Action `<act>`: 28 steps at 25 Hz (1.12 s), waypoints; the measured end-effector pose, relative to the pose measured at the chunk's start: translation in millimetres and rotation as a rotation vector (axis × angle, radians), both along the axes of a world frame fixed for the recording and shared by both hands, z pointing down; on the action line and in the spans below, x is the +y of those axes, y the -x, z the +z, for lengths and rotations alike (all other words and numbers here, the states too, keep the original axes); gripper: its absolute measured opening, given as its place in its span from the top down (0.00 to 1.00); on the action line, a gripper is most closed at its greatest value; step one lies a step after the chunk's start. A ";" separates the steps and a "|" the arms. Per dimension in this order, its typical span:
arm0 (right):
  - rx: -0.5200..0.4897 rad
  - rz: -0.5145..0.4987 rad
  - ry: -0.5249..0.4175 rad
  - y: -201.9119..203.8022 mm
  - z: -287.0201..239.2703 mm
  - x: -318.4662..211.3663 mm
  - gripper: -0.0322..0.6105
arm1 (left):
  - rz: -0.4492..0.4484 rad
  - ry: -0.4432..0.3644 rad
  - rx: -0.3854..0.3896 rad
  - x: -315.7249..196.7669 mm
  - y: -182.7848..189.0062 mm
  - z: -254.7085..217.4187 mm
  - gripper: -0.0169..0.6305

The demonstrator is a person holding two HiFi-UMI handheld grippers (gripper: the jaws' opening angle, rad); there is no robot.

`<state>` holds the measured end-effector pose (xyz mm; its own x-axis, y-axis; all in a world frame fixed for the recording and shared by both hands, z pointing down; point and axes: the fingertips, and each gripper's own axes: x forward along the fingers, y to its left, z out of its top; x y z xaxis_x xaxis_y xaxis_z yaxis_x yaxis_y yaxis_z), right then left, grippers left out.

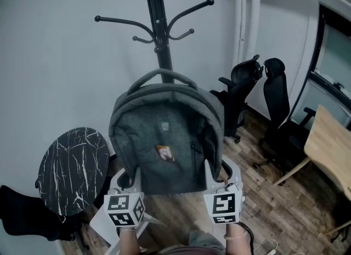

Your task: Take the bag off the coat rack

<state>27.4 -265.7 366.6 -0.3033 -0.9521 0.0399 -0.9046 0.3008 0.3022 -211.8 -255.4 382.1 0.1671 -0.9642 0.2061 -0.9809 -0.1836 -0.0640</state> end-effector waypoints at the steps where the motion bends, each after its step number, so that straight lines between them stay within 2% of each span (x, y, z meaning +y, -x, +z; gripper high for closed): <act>1: 0.001 0.002 0.001 0.7 0.3 2.7 0.79 | 0.004 0.000 0.000 1.8 0.7 0.1 0.86; 11: -0.008 0.031 0.020 3.1 6.3 34.6 0.79 | 0.037 0.003 -0.003 29.8 3.0 3.2 0.86; 28: -0.001 0.040 0.024 0.2 9.3 102.2 0.79 | 0.042 -0.002 0.013 96.8 -0.4 7.6 0.86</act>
